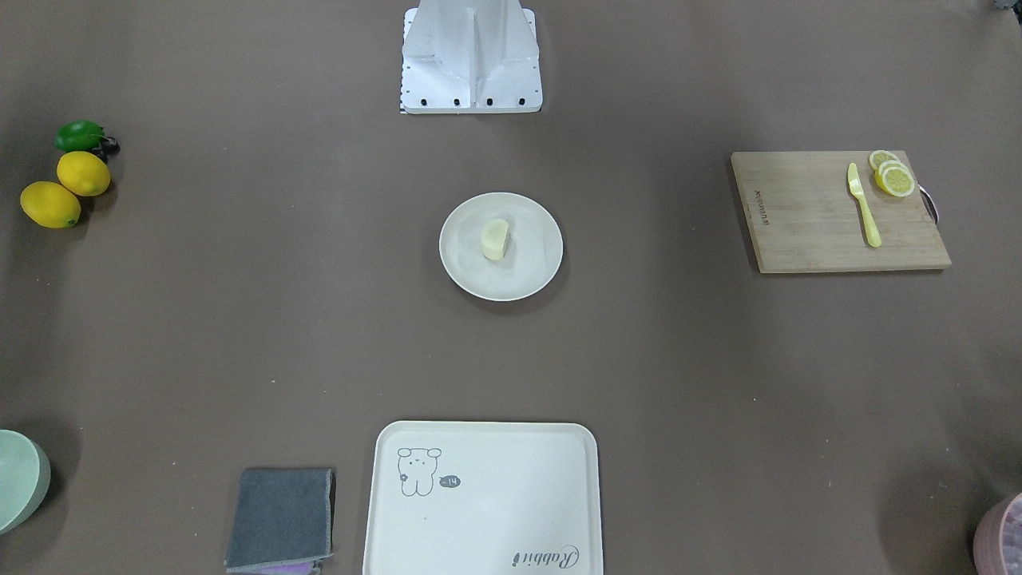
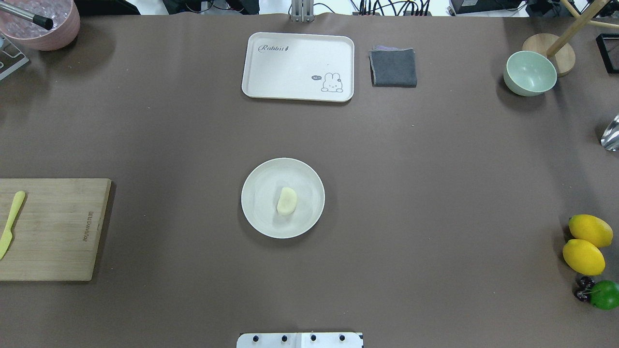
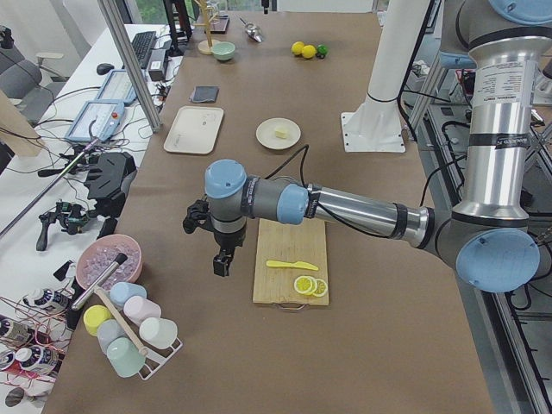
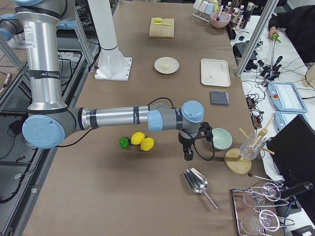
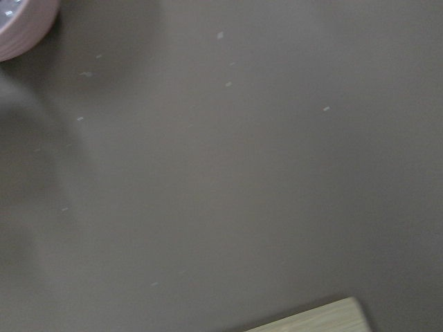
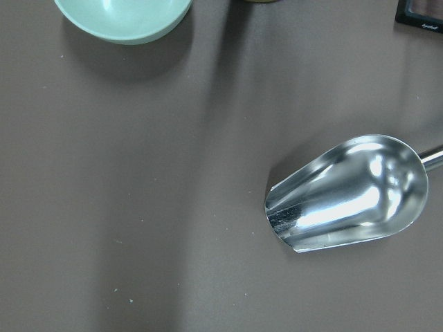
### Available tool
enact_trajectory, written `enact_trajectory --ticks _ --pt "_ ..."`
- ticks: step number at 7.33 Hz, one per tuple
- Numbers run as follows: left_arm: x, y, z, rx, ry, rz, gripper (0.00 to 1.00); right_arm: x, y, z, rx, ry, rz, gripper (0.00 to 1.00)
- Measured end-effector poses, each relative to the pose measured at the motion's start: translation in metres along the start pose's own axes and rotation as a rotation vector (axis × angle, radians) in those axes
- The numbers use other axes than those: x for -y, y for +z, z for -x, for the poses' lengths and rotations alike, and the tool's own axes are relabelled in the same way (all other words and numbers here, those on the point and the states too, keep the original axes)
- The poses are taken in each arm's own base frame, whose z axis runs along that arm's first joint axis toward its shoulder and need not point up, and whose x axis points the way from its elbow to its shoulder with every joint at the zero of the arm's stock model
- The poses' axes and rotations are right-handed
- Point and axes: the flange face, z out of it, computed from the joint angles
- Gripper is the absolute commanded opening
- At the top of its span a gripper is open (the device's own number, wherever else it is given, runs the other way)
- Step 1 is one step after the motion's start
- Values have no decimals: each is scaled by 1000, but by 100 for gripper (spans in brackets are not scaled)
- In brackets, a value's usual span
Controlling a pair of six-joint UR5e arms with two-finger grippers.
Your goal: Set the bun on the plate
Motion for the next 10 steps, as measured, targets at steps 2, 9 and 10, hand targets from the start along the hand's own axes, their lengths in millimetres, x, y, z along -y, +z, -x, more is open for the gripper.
enact_trajectory --ticks 2,9,10 --pt "-4 2 3 0 -8 4 97 0 -3 0 6 1 -6 100" --pt "-16 7 4 -60 -29 11 97 -3 -3 -1 32 8 -8 100" --pt "-15 7 4 -60 -30 10 97 -3 -3 -1 32 9 -7 100"
